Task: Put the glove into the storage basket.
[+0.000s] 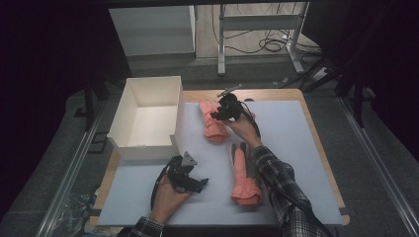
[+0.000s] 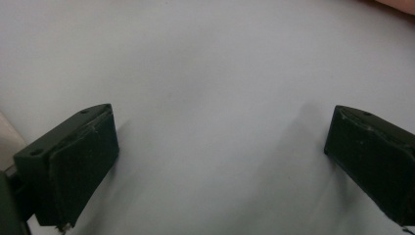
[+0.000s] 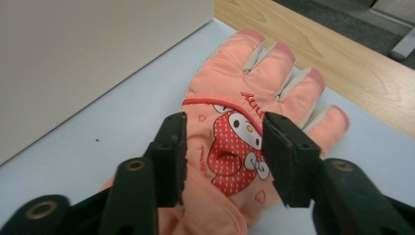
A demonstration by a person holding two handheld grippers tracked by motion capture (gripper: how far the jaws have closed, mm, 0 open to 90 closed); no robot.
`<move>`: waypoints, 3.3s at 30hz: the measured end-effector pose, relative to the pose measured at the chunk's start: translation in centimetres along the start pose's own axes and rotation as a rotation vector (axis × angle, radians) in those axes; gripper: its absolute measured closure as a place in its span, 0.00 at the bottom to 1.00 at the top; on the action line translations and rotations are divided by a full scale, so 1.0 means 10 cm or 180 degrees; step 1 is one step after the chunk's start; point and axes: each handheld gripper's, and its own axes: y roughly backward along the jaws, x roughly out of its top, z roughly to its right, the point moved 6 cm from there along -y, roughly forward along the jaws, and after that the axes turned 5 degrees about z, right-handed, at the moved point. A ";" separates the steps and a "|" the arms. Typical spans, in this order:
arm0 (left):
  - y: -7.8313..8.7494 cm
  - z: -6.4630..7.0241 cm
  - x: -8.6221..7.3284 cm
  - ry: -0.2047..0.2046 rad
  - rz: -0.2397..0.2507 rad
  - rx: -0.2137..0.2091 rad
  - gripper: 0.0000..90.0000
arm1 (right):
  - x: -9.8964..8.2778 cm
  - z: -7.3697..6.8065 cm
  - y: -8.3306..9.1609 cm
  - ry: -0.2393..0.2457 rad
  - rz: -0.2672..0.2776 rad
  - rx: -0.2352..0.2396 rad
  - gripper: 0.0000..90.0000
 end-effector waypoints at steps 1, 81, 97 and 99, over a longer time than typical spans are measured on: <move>0.00 0.00 0.00 -0.0007 0.0000 0.0001 0.00 | -0.01 0.01 -0.07 -0.0014 -0.0056 -0.0012 0.51; 0.00 0.00 0.00 -0.0012 -0.0007 0.0007 0.00 | -0.52 -0.67 1.86 -0.0309 0.0052 0.0041 0.97; 0.00 0.00 0.00 -0.0016 0.0004 0.0006 0.00 | -1.08 -0.91 2.11 -0.0509 -0.0119 -0.0001 0.97; 0.00 0.00 0.00 -0.0016 0.0004 0.0006 0.00 | -1.15 -0.93 2.08 -0.0497 -0.0146 -0.0045 0.97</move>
